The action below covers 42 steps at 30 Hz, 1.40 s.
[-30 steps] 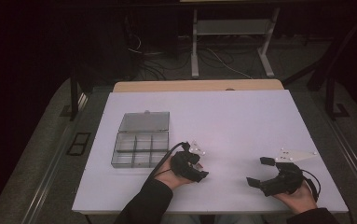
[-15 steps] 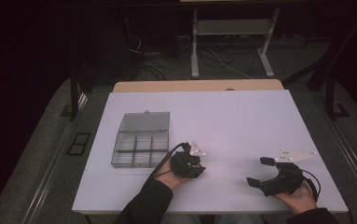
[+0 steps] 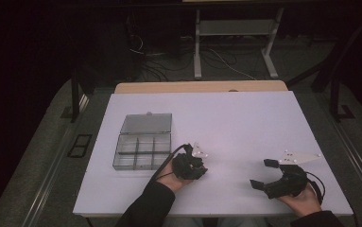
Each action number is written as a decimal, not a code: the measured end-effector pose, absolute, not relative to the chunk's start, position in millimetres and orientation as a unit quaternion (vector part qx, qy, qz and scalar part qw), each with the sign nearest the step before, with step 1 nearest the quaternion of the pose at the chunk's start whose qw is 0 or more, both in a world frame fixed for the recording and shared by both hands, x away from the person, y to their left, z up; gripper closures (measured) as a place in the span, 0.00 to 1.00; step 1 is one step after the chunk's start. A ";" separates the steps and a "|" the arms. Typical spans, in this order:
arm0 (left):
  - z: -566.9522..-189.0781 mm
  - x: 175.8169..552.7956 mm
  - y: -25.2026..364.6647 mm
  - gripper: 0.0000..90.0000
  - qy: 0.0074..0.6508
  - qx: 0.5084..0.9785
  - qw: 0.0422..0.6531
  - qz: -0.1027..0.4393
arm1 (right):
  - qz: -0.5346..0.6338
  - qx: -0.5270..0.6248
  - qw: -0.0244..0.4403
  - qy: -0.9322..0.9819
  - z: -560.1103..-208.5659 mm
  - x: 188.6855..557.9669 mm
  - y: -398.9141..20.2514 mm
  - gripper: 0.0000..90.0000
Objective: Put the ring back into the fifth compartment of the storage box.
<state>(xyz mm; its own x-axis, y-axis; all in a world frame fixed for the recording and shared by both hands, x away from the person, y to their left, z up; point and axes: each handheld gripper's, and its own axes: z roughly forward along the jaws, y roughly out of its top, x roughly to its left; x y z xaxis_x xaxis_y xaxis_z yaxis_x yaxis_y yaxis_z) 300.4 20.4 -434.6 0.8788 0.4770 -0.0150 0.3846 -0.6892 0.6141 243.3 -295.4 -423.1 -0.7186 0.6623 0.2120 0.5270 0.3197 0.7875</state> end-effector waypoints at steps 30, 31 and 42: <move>-393.7 309.2 41.0 0.78 0.235 0.895 0.377 0.038 | 0.453 0.367 0.074 0.809 -423.6 243.6 -295.1 0.00; -391.8 309.5 42.2 0.78 0.237 0.894 0.380 0.039 | 0.453 0.367 0.073 0.809 -423.7 243.7 -295.2 0.00; -380.9 313.2 54.2 0.78 0.239 0.887 0.395 0.038 | 0.452 0.368 0.073 0.809 -423.9 243.9 -295.1 0.00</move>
<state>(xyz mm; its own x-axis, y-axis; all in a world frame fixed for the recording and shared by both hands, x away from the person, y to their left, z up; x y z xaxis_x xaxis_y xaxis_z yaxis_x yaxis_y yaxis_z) 313.2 54.2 -380.9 0.8832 0.4533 -0.1204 0.3929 -0.5748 0.7178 243.9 -295.1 -423.9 -0.7187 0.6612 0.2151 0.5299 0.3206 0.7851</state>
